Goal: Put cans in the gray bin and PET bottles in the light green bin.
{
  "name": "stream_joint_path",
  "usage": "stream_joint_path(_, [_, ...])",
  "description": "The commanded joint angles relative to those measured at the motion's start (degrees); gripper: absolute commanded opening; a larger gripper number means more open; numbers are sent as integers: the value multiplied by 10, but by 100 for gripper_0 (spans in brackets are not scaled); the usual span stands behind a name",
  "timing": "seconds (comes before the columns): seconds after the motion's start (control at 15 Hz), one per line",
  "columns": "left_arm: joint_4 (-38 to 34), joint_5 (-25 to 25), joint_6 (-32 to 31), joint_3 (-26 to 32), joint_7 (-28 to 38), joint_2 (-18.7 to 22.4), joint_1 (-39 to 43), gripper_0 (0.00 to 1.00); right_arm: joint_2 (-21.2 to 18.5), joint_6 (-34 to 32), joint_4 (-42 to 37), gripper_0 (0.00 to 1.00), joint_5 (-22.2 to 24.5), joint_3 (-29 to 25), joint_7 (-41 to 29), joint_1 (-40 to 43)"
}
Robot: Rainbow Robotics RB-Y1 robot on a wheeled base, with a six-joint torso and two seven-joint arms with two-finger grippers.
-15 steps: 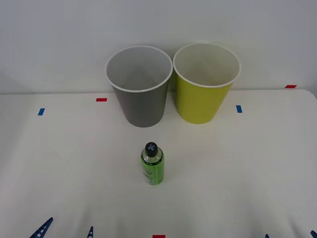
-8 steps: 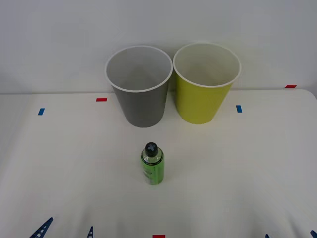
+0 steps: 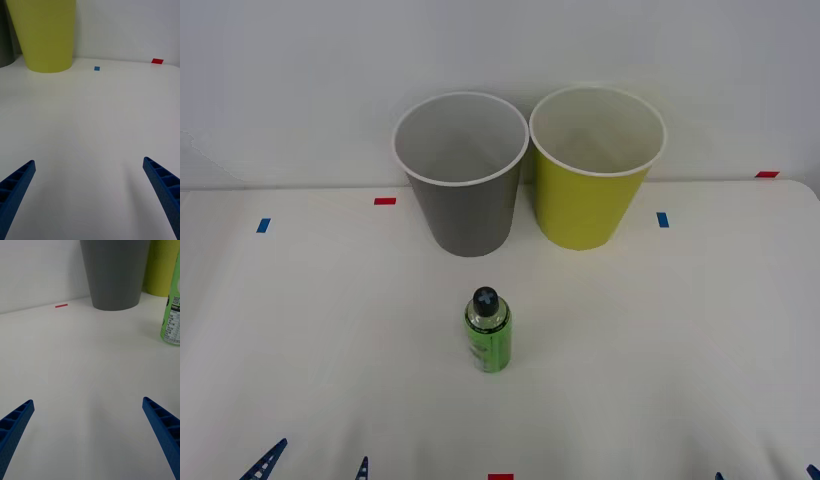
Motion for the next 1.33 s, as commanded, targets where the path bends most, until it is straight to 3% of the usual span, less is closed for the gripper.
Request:
stream_joint_path(0.07, [0, 0, 0, 0, 0, 0, 0, 100, 0, 0, 0, 100, 0, 0, 0, 0])
stream_joint_path(1.33, [0, 0, 0, 0, 0, 0, 0, 100, 0, 0, 0, 100, 0, 0, 0, 0])
